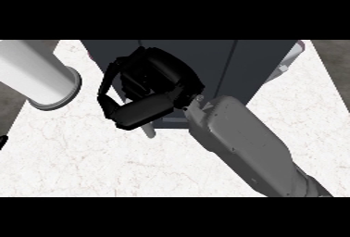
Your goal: Pick up the bottled water, place it into the cabinet and close the cabinet
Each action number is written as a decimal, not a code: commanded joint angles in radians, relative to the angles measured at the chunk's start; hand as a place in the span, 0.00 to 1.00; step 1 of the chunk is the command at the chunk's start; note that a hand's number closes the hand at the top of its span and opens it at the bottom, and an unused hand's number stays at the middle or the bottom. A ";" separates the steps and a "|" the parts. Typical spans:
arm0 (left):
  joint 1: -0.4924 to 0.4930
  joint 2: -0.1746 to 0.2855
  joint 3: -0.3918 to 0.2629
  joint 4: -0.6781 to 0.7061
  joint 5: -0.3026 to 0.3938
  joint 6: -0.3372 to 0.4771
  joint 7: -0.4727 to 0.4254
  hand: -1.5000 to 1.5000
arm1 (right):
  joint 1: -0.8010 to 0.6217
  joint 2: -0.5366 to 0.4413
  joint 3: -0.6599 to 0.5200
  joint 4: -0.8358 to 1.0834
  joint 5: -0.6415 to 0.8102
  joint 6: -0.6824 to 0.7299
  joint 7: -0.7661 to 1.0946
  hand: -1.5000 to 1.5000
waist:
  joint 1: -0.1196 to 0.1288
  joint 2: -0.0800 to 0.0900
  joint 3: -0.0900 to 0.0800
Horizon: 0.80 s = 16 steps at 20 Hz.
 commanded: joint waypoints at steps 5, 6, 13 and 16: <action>0.034 -0.036 0.001 -0.055 -0.063 0.042 0.026 0.00 | -0.012 -0.084 -0.097 0.134 0.126 -0.027 -0.089 1.00 | -0.005 0.000 0.000; -0.016 -0.036 0.021 0.002 -0.024 -0.007 0.038 0.00 | -0.045 -0.060 -0.087 0.140 0.151 -0.053 -0.082 1.00 | -0.013 0.001 -0.001; 0.023 -0.047 0.007 -0.057 -0.071 -0.001 0.038 0.00 | -0.044 -0.114 -0.171 0.239 0.151 -0.016 -0.157 1.00 | 0.006 0.006 0.000; -0.012 -0.058 0.003 -0.034 -0.051 -0.004 0.062 0.00 | -0.077 -0.087 -0.151 0.241 0.193 -0.066 -0.159 0.00 | -0.007 0.006 -0.001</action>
